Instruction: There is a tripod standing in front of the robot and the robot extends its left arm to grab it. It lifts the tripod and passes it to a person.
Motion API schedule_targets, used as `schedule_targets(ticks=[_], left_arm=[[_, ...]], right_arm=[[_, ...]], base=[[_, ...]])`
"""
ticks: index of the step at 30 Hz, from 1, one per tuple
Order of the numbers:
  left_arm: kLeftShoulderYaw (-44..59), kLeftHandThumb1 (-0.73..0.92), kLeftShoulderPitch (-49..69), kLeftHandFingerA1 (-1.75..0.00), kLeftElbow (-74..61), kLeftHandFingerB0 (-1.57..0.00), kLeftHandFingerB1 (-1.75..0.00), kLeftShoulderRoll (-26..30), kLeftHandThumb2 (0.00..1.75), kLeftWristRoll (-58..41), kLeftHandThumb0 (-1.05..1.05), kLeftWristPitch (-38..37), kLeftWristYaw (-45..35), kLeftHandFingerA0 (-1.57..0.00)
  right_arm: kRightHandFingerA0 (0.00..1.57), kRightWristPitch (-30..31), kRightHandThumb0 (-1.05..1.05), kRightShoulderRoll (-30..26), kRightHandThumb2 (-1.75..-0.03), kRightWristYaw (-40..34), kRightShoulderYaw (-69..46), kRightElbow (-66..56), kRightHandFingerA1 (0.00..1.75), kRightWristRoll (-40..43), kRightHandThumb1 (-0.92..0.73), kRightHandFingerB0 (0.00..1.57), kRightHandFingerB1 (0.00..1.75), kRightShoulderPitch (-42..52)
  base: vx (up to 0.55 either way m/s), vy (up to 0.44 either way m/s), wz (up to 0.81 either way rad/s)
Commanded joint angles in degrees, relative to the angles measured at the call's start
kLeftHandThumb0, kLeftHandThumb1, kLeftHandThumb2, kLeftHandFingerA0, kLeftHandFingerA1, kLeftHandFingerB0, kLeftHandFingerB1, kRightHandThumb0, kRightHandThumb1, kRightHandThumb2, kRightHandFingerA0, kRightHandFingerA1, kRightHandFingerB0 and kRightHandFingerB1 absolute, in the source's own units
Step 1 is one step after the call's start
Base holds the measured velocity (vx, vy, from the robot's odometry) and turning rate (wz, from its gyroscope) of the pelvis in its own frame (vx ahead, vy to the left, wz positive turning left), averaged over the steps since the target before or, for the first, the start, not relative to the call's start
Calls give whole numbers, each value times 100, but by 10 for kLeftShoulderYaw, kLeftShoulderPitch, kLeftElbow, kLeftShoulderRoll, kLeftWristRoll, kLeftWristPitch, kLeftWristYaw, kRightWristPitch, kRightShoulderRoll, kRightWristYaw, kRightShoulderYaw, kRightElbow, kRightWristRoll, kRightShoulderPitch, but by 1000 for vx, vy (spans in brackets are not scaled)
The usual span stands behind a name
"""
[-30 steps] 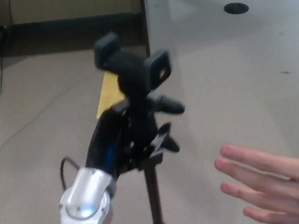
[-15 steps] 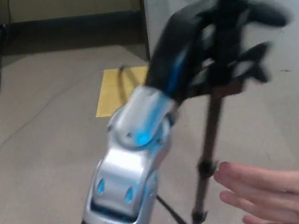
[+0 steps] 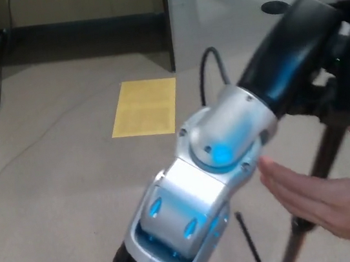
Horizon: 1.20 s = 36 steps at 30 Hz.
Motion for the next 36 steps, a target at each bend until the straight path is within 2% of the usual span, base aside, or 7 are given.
schedule_targets(ticks=[1,18,24,25,29,30,36], left_arm=[[-51,73,-58,-135,-99,-75,-121,-130,94,-16,-15,51,40,-95],[-84,92,-90,-167,-188,-16,-144,-20,94,-15,-19,86,-20,-43],[-27,83,-69,-98,-167,-71,-77,-3,66,-44,-43,110,-33,-87],[-22,63,-68,-89,-167,-77,-78,1,99,-44,-44,113,-35,-87],[24,62,-46,-70,-151,-93,-61,67,58,-28,-61,101,-51,-104],[33,39,-42,-12,-150,0,-12,83,77,-21,-64,97,-51,0],[121,39,-4,-4,-164,0,-5,166,74,-45,-62,97,-77,0]], right_arm=[[68,6,-41,-9,-62,-1,3,0,43,-5,-71,51,37,6],[70,14,-42,-10,-62,-8,9,-1,42,-9,-71,51,37,-6],[70,14,-42,-10,-62,-8,10,-1,42,-10,-71,51,37,-6],[70,15,-42,-10,-62,-8,10,-1,42,-10,-71,51,37,-6],[70,14,-42,-10,-62,-7,11,0,42,-10,-71,51,37,-7],[68,37,-56,-11,-89,-21,16,4,58,-21,-58,47,51,-13],[70,20,-40,-9,-61,10,5,10,44,-2,-71,49,37,-20]], base=[[0,0,0],[0,0,0],[0,0,0],[0,0,0],[0,0,0],[0,0,0],[0,0,0]])
